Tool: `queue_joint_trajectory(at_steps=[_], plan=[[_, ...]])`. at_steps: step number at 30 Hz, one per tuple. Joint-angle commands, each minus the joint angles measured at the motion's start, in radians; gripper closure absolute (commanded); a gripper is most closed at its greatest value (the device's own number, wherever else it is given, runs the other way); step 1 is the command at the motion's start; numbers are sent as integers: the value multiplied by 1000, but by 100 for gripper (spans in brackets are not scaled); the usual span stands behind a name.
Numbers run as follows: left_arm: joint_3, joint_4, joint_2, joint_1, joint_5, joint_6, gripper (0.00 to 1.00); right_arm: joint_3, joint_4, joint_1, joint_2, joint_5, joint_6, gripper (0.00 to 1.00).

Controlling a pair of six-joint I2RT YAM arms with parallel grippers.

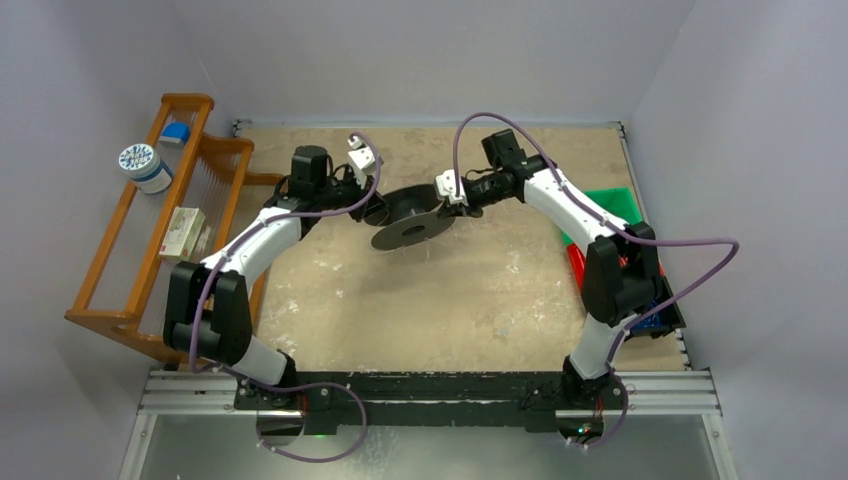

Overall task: Wrap the cables
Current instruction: Wrap the cable around the cable reel.

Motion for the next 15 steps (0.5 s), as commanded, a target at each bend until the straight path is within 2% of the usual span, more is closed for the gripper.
queue_joint_trajectory(at_steps=[1,5,8,10,13,15], plan=[[4,38,10,-6,17,-53,97,17,-83,15,31,8,32,100],[2,53,9,-12,-24,-85,100,42,-55,14,41,24,100,98],[-18,105,-12,-26,-122,-152,100,61,4,14,45,67,209,76],[-43,135,-40,-49,-245,-211,100,70,66,11,44,109,303,62],[-73,151,-77,-86,-418,-255,100,90,130,10,39,165,417,50],[-84,150,-92,-104,-485,-278,100,106,149,8,34,185,460,44]])
